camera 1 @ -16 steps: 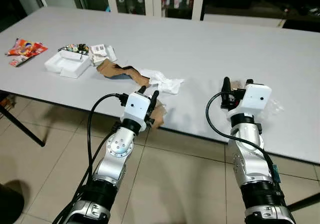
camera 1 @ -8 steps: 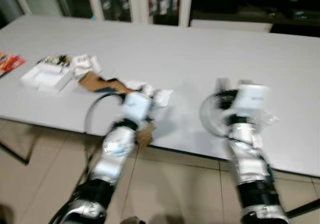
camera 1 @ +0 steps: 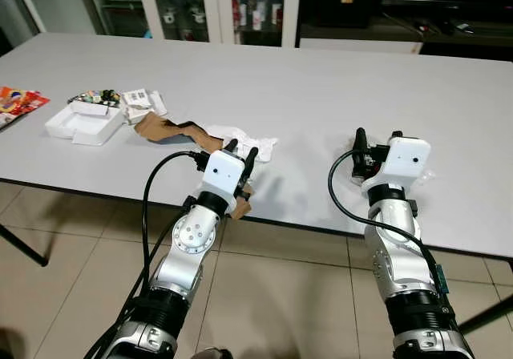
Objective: Picking trash to rubbish bin
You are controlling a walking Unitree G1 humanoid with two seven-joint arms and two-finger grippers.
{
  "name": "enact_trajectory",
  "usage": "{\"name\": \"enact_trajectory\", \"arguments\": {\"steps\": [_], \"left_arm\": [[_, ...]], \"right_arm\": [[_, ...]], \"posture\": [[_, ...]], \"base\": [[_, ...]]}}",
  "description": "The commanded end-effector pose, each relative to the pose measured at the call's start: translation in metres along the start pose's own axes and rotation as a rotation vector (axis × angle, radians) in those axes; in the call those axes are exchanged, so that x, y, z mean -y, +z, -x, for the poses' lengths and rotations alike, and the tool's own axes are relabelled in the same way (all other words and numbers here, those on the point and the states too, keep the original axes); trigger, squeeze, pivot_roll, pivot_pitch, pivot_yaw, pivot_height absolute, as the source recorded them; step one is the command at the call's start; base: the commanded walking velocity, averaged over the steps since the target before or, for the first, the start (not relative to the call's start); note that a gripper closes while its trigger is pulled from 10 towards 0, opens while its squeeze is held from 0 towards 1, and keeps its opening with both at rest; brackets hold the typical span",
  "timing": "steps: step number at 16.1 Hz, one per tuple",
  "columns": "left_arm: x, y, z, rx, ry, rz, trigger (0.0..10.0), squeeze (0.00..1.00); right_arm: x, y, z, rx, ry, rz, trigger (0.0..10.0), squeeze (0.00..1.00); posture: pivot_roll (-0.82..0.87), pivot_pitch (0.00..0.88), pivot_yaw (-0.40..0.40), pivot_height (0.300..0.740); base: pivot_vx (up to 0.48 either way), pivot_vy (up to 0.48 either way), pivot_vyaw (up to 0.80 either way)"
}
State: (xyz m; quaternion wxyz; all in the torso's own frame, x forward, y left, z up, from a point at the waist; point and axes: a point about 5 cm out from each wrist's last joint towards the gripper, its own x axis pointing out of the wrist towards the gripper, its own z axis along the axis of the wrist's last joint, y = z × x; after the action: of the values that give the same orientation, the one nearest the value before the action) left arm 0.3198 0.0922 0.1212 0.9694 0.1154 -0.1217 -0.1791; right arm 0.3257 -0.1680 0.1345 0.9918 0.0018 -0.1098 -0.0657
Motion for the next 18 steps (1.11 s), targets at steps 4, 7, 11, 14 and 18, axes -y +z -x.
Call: {"name": "enact_trajectory", "arguments": {"steps": [4, 7, 11, 14, 18], "left_arm": [[0.003, -0.001, 0.0, -0.008, -0.024, -0.004, 10.0, 0.0], [0.003, -0.003, 0.0, -0.018, -0.023, 0.007, 10.0, 0.0], [-0.007, -0.002, 0.0, -0.059, -0.095, 0.188, 10.0, 0.0], [-0.023, 0.007, 0.004, -0.053, -0.218, 0.196, 10.0, 0.0], [-0.035, 0.021, 0.007, -0.064, -0.384, 0.133, 10.0, 0.0]], "right_arm": [[-0.004, -0.015, 0.004, -0.092, 0.036, 0.02, 10.0, 0.0], [-0.007, -0.018, 0.005, -0.114, 0.059, 0.026, 10.0, 0.0], [-0.009, -0.018, 0.004, -0.125, 0.086, 0.025, 10.0, 0.0], [-0.012, -0.02, 0.006, -0.147, 0.11, 0.01, 10.0, 0.0], [-0.017, -0.018, 0.005, -0.159, 0.156, -0.023, 10.0, 0.0]], "posture": [[-0.05, 0.044, 0.048, 0.74], [-0.05, 0.048, 0.046, 0.74], [-0.05, 0.055, 0.045, 0.74], [-0.05, 0.059, 0.042, 0.74], [-0.04, 0.063, 0.039, 0.74]], "base": [[0.0, 0.0, 0.0], [0.192, 0.0, 0.0], [0.0, 0.0, 0.0], [0.0, 0.0, 0.0], [0.0, 0.0, 0.0]]}}
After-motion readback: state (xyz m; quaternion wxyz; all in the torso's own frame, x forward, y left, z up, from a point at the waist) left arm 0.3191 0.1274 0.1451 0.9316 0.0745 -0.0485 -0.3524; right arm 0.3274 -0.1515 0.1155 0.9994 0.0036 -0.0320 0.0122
